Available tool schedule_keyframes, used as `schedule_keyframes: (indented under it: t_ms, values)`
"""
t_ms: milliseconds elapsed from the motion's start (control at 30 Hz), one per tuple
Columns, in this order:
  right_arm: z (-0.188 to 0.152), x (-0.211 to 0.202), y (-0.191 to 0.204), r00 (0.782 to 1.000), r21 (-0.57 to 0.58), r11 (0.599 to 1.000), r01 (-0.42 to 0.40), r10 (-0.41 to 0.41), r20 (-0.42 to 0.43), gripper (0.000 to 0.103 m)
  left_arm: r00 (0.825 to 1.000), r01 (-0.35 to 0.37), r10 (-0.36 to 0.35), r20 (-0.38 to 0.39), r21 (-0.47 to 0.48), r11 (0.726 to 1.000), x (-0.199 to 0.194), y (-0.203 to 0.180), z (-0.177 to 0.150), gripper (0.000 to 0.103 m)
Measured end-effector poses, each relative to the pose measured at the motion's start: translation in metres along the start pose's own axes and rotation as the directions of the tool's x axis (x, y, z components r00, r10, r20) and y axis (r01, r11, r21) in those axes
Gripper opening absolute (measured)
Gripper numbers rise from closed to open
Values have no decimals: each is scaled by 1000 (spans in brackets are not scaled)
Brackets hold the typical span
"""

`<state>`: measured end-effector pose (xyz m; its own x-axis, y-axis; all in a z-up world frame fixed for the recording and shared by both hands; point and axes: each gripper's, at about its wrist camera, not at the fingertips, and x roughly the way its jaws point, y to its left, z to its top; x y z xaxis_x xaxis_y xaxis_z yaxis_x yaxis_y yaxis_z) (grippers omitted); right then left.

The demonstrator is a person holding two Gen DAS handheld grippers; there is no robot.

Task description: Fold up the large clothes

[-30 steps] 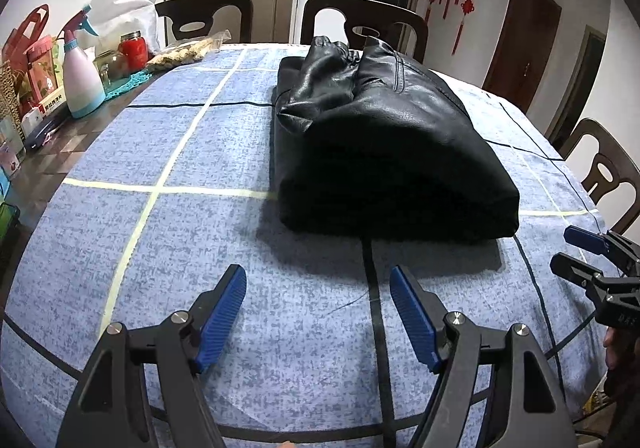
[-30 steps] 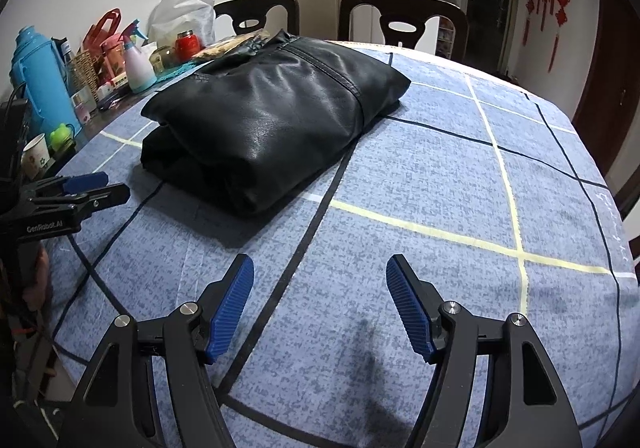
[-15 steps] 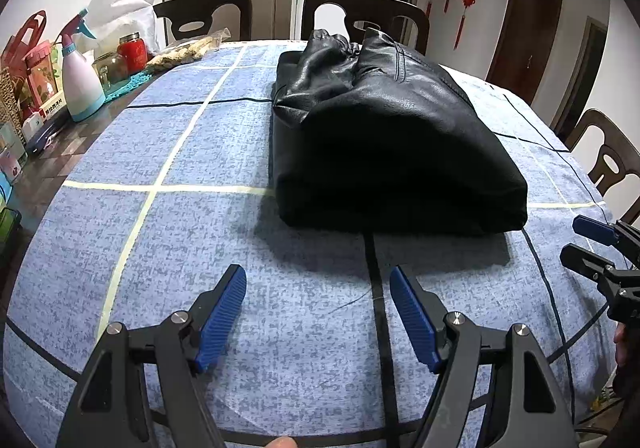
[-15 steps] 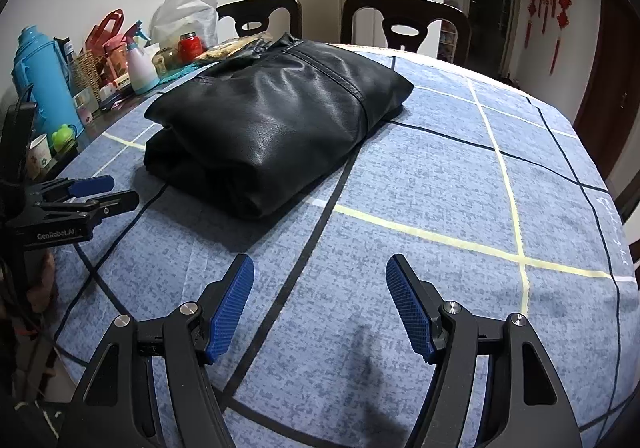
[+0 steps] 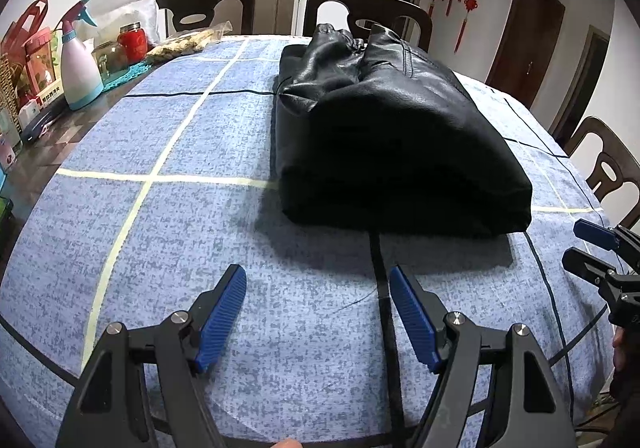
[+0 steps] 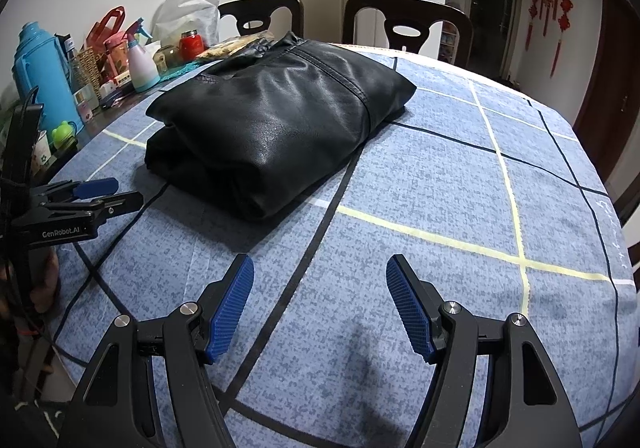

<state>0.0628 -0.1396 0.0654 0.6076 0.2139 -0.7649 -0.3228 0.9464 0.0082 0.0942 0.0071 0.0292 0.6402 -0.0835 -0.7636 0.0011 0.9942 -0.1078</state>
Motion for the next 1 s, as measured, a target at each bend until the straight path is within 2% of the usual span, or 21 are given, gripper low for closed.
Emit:
schedule_keyframes:
  t_ms: [1000]
  values:
    - [1, -1, 8, 1000, -11, 1000, -11, 11, 0, 69, 1000, 8, -8, 10, 33, 999, -1, -6, -1, 76]
